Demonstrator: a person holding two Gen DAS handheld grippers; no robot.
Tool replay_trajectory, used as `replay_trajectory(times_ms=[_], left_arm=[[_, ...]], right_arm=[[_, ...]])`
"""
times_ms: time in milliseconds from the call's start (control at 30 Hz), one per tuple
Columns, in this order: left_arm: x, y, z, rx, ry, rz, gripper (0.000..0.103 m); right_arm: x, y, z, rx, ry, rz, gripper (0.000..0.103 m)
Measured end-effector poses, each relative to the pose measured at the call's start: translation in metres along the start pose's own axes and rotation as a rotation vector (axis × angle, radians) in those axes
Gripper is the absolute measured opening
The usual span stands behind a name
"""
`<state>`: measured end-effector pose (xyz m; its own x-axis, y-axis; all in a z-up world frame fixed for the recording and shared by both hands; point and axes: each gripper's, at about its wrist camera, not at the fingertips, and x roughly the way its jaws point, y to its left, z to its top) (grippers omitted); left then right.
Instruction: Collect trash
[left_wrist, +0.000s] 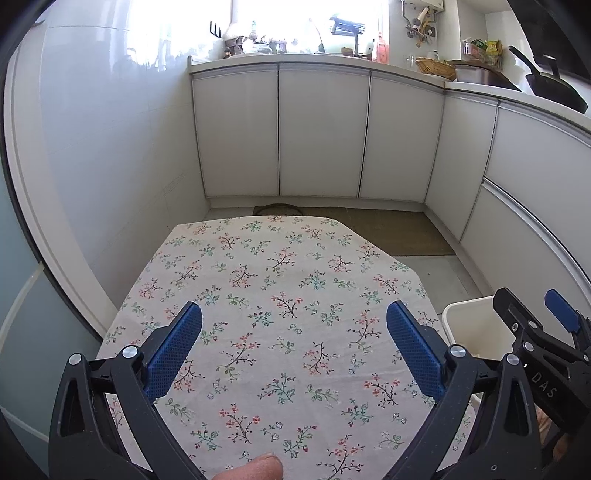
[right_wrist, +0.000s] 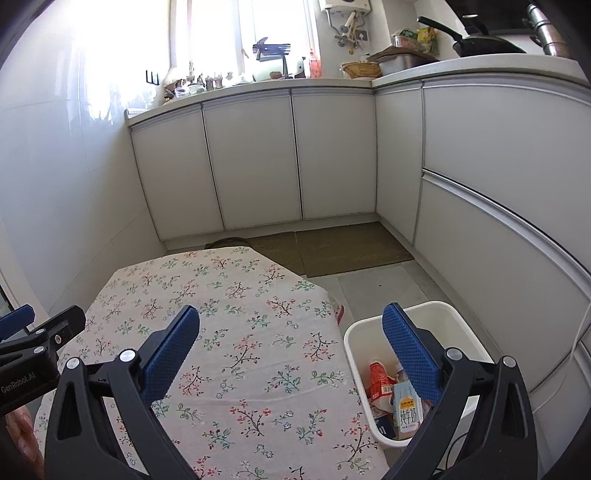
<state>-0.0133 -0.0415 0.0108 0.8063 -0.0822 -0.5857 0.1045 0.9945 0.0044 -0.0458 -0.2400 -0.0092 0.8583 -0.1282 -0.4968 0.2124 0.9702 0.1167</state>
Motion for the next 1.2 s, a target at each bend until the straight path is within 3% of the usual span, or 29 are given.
replay_trajectory(times_ms=[1200], left_arm=[[0.008, -0.021, -0.001, 0.051, -0.013, -0.027, 0.095]], right_arm=[[0.005, -0.014, -0.002, 0.017, 0.007, -0.018, 0.097]])
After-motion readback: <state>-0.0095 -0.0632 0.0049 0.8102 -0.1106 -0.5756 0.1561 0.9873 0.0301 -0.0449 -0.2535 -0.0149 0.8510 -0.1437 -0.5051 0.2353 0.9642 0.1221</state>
